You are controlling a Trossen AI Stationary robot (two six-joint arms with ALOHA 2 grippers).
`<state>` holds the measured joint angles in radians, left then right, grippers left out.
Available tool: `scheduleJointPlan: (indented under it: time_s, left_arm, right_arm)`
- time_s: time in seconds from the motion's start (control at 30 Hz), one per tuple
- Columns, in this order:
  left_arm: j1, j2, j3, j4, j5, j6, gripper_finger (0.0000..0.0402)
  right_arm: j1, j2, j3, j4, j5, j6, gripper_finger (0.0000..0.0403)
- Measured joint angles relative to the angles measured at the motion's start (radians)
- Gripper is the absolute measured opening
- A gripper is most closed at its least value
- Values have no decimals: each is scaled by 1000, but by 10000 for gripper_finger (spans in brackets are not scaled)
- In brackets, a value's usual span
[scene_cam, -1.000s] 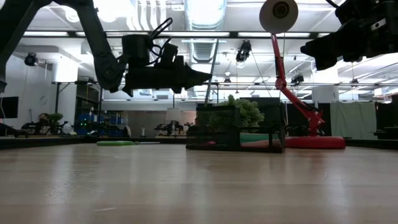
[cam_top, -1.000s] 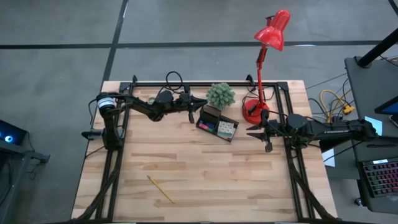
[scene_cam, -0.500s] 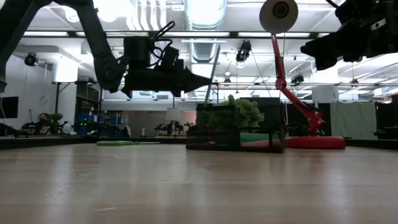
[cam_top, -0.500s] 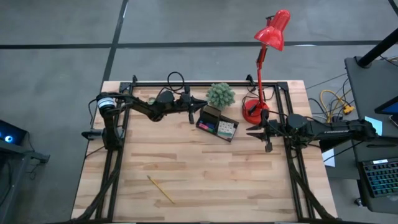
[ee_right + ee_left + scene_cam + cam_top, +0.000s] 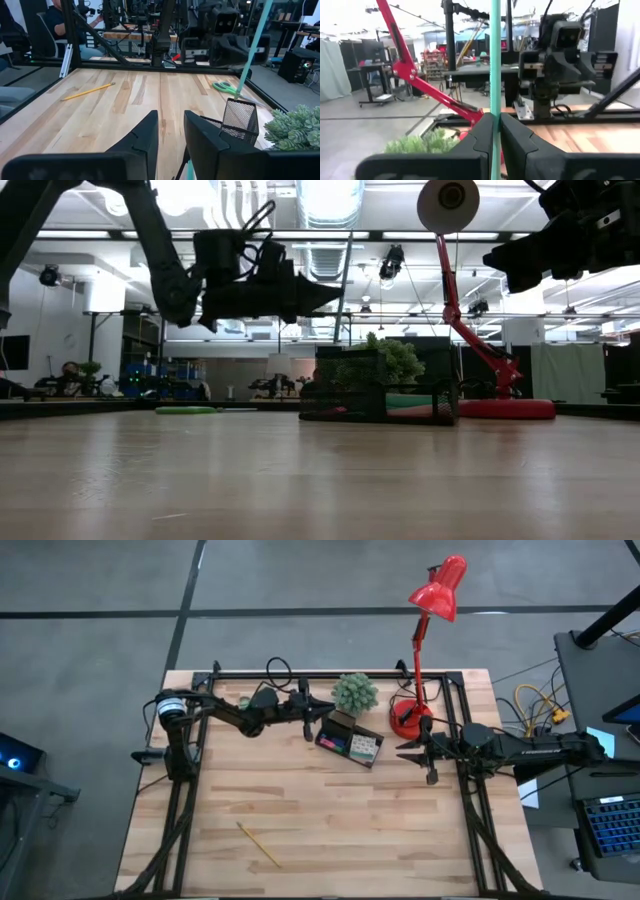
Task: Pick and place office supplies into organizer
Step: Put the light blue pencil into the black desk organizer
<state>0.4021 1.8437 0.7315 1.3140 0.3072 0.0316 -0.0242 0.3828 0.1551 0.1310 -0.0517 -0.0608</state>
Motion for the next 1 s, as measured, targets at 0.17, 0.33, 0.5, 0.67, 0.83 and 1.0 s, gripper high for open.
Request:
scheduleJointPlan:
  time_s: [0.17, 0.33, 0.5, 0.67, 0.83, 1.0]
  left_arm:
    - [-1, 0, 12, 11, -1, 3, 8]
    - [-4, 0, 31, 29, -1, 12, 8]
    - [-18, 13, 82, 38, -1, 28, 8]
    - [-37, 119, 179, 106, 13, 5, 8]
    - [-36, 180, 219, 108, 35, 2, 8]
    - [-36, 192, 212, 117, 35, 2, 8]
  right_arm:
    - [0, 0, 0, 0, 0, 0, 86]
    - [0, 0, 0, 0, 0, 0, 78]
    - [0, 0, 0, 0, 0, 0, 70]
    - [0, 0, 0, -1, 0, 0, 70]
    - [0, 0, 0, 0, 0, 0, 78]
    - [0, 0, 0, 0, 0, 0, 83]
